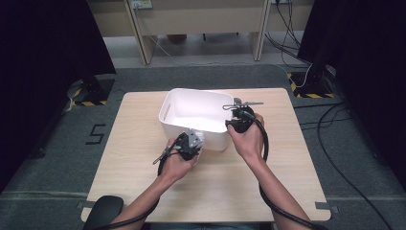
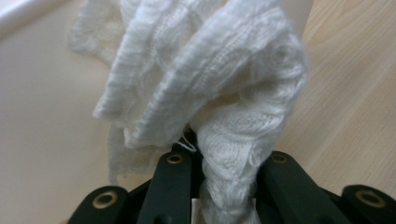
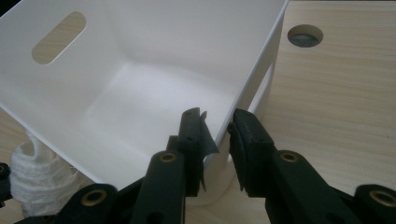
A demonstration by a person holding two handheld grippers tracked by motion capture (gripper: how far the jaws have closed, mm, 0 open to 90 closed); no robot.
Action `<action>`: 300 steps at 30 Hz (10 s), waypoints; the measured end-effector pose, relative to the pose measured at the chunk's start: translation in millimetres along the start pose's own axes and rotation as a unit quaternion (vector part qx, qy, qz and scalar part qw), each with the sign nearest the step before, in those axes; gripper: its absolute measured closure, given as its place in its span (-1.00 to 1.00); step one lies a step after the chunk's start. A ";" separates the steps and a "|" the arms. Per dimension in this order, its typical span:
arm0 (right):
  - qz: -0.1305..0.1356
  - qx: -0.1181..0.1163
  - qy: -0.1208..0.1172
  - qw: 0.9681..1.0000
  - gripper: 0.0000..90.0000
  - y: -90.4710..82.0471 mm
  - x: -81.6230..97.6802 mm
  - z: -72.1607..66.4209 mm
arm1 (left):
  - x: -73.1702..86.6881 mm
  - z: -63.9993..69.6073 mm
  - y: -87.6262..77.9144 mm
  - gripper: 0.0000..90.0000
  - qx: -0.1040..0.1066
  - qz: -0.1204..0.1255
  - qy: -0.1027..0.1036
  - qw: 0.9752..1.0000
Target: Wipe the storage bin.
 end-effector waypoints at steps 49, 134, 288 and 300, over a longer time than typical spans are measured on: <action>0.001 -0.001 0.000 1.000 0.65 0.3 -0.2 0.2 | -1.5 12.2 7.4 0.75 0.017 -0.005 -0.006 1.000; 0.001 -0.001 0.002 1.000 0.66 0.7 -0.6 0.5 | -14.2 28.3 6.7 0.76 0.021 0.009 0.010 1.000; 0.004 0.004 0.015 1.000 0.68 2.1 -1.7 0.1 | -21.1 64.5 29.0 0.75 0.040 -0.011 0.040 0.998; 0.004 0.006 0.014 1.000 0.68 2.1 -1.5 0.2 | -32.1 73.6 27.9 0.75 0.047 -0.005 0.045 0.998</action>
Point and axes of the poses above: each handheld gripper's, and its own axes: y roughly forward along the jaws, x roughly out of its underside, z roughly to its right, the point moved 9 cm from there along y, roughly forward along the jaws, and after that the axes turned 12 degrees about -y, right-handed, at the moved point
